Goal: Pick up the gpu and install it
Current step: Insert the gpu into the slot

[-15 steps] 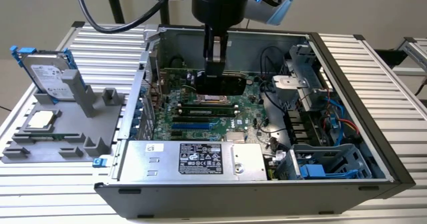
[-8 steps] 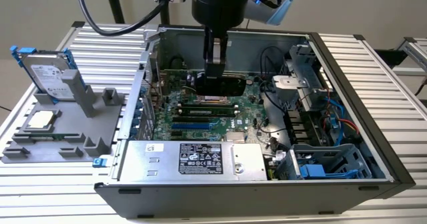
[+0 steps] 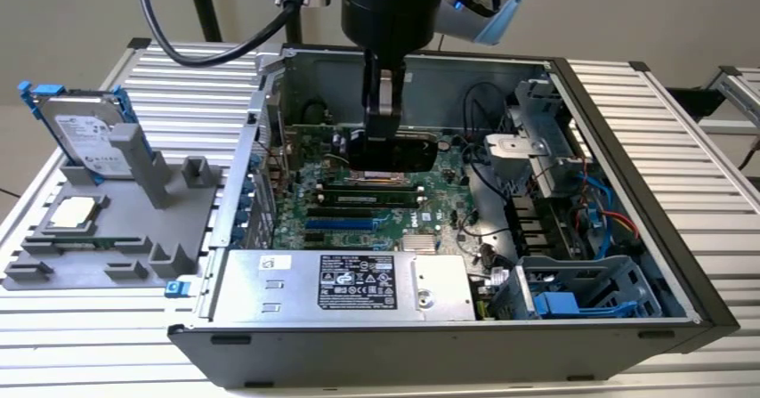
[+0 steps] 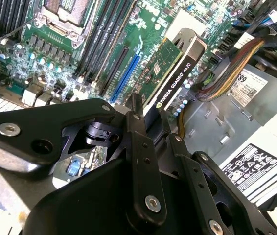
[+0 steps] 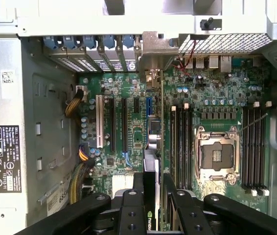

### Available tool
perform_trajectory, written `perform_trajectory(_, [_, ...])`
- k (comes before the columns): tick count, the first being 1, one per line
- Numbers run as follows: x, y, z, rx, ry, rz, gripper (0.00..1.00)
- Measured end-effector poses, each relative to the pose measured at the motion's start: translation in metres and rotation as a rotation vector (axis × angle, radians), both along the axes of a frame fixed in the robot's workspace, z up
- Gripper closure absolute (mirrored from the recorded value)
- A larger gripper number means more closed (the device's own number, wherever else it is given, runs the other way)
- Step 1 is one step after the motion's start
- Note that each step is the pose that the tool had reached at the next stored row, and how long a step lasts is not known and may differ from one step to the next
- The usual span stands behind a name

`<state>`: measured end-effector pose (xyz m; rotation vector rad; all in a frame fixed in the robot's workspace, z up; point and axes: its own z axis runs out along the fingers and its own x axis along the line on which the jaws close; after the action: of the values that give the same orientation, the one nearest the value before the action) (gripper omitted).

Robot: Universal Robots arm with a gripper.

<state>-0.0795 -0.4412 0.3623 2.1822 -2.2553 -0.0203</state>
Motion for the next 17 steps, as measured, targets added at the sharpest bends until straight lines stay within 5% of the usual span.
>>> perform_trajectory(17, [0.0000, 0.0000, -0.0046, -0.0001, -0.0076, 0.030, 1.00])
